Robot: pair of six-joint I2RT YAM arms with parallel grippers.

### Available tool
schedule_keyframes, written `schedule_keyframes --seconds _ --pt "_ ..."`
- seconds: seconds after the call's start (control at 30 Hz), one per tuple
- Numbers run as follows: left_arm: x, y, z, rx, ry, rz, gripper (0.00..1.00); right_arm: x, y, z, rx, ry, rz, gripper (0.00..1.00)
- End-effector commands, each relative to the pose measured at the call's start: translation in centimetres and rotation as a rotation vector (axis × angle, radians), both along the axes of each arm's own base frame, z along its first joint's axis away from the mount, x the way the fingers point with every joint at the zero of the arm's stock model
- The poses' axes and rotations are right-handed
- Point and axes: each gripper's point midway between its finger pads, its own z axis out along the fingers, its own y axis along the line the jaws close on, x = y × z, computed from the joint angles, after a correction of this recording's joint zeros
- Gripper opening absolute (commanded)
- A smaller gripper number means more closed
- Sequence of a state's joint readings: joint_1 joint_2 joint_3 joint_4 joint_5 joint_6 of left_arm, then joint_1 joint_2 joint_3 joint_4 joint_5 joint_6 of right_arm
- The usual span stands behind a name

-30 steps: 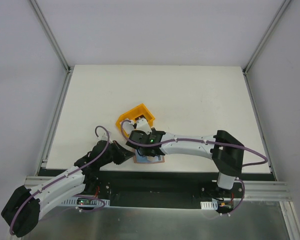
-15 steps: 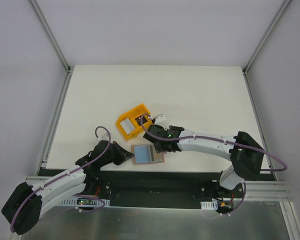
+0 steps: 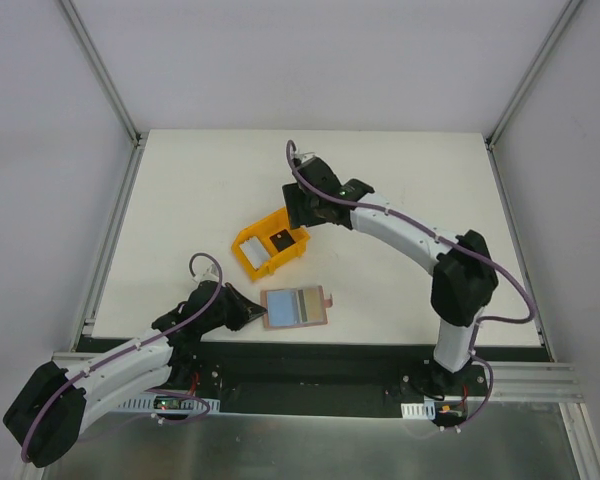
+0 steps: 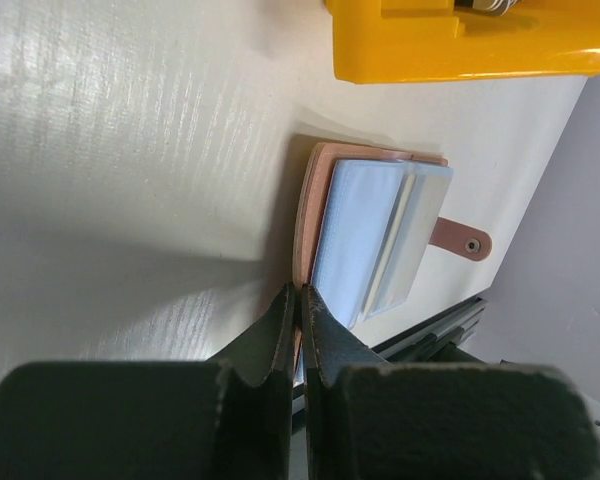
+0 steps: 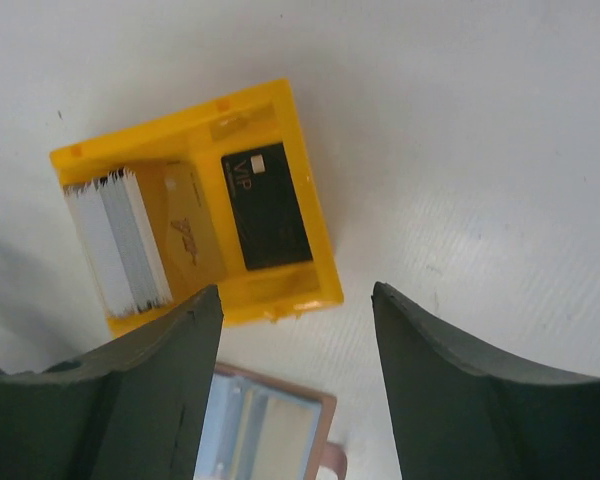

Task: Put the credit cards into the card holder
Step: Move the storage box to the center of the board.

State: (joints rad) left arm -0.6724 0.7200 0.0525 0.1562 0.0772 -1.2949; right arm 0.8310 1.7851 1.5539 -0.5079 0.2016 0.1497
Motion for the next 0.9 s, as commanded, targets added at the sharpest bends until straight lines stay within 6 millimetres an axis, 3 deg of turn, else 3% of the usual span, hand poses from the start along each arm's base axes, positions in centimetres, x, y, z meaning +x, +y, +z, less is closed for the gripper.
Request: schedule_keyframes --seconds 0.0,0.2,0.3,0.5,0.87 --pt "-0.3 1.2 -1.8 0.045 0.029 0.039 0.00 2.1 1.8 -1.8 0.010 0.062 0.123 0.64" --pt "-0.4 1.2 -1.8 0.046 0.034 0.033 0.00 4.3 1.7 -3.6 -0.005 0.087 0.134 0.65" --pt "-0.5 1.1 -1.8 0.046 0.035 0.028 0.00 4.3 1.5 -4.8 0.011 0.131 0.145 0.64" --pt "-0.5 1.2 -1.9 0.048 0.036 0.031 0.00 4.4 0.1 -6.5 -0.023 0.156 0.116 0.54" --pt "-0.7 1.2 -2.1 0.055 0.044 0.024 0.00 3.0 -3.2 -7.5 -0.074 0.131 0.140 0.33"
